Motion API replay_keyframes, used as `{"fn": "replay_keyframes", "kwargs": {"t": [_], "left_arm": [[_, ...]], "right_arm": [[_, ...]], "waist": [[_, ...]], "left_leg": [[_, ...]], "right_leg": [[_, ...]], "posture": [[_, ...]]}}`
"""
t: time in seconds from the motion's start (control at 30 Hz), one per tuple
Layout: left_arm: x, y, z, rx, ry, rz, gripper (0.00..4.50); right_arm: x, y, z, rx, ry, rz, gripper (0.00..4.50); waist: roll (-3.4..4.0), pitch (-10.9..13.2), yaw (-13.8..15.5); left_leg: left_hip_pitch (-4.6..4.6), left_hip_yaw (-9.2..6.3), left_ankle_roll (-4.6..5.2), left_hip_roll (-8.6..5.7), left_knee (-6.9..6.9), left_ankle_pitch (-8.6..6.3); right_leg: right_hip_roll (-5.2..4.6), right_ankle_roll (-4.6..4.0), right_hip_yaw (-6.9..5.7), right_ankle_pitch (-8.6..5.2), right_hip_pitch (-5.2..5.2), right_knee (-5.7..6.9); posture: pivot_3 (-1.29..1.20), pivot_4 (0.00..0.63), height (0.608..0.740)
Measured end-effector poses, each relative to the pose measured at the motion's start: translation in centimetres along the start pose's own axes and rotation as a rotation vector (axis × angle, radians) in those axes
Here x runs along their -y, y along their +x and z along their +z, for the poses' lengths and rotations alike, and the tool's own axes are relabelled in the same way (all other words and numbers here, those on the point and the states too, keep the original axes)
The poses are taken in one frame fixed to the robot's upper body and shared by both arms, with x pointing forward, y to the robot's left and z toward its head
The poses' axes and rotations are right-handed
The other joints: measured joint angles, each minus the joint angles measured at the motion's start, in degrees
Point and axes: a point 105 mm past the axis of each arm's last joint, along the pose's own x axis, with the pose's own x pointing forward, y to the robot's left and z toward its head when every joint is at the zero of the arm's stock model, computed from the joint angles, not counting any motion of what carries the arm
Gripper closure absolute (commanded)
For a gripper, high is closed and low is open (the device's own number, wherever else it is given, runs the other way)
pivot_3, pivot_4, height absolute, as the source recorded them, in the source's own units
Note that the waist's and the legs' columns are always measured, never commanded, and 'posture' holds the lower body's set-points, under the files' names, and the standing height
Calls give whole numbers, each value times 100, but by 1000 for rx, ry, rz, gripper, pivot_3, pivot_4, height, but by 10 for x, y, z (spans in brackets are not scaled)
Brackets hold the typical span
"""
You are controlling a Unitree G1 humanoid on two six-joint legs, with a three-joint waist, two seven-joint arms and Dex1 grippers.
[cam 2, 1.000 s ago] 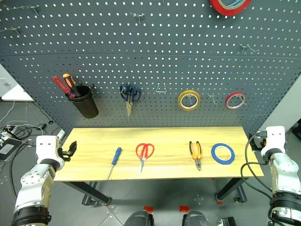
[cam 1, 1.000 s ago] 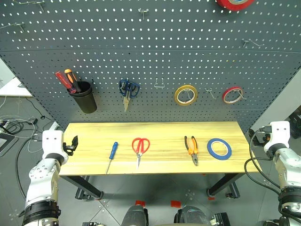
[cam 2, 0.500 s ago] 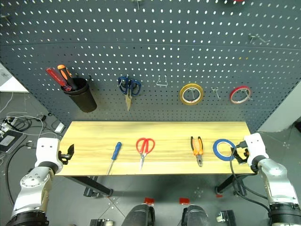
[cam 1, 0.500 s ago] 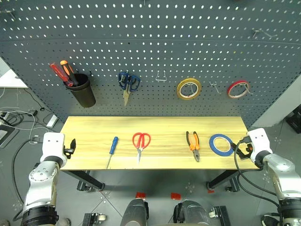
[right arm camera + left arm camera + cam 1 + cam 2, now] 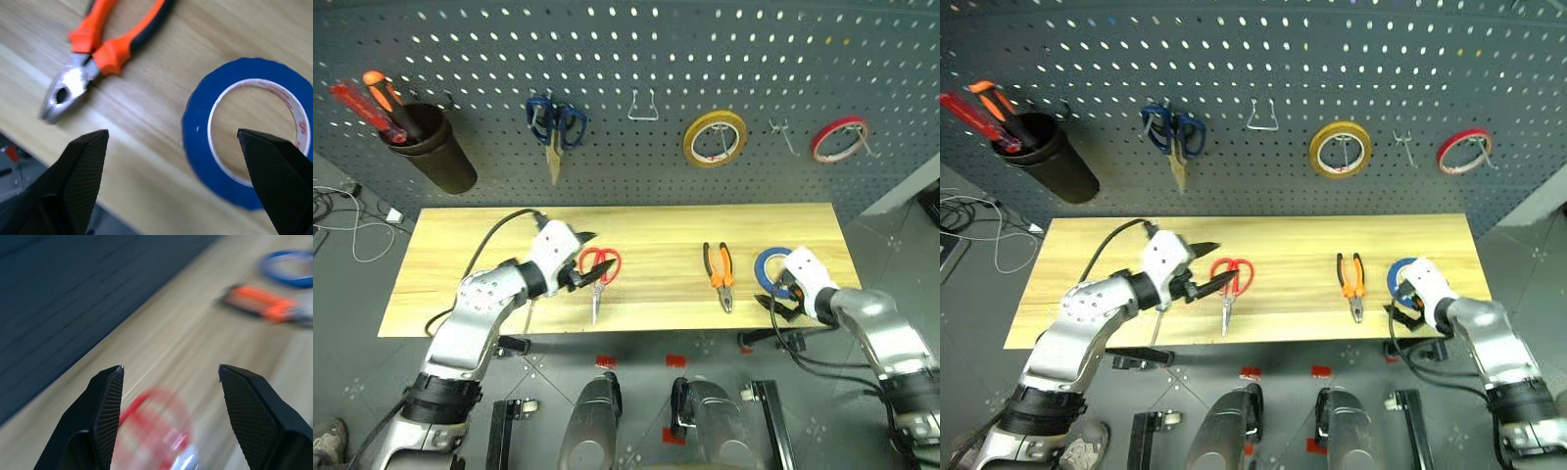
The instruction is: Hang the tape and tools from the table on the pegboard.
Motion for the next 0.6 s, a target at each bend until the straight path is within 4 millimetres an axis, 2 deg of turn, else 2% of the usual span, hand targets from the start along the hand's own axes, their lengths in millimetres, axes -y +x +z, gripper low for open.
{"fn": "replay_keyframes", "kwargs": {"t": [0.07,0.17,0.3,0.37,0.57,0.6], "left_arm": [[12,8,6,12,27,-93,1247],[24,14,10,20,51,-201,1247],[36,19,5,14,70,-300,1228],[40,22,6,22,86,-329,1228],[51,28,12,74,88,-378,1228],[53,28,12,76,87,-382,1228]], "right_arm": [[4,7,1,-27,-17,17,0],[8,15,-4,-94,-42,56,0],[18,21,-4,-153,-84,72,1143],[23,22,-4,-182,-87,71,1904],[25,23,-4,-207,-142,87,3758],[24,23,-5,-205,-148,86,3799]], "waist": [[-4,32,-17],[-6,112,-19],[-12,159,-24],[-12,161,-13],[-13,160,3],[-13,160,3]], "left_leg": [[-24,9,-12,0,0,7],[-30,17,-11,0,-4,5],[-34,21,-7,-1,1,0],[-33,19,-6,-2,11,-1],[-31,18,-8,-1,22,0],[-31,18,-8,-1,22,0]], "right_leg": [[2,-21,5,13,-29,5],[1,-10,0,5,-31,-1],[-6,-7,-4,4,-32,-4],[-10,-6,-9,4,-29,2],[-10,15,-8,15,-20,0],[-11,16,-8,16,-20,1]], "posture": [[-5,409,740],[-6,407,740],[-4,398,740],[-2,391,740],[-21,367,740],[-23,363,740]]}}
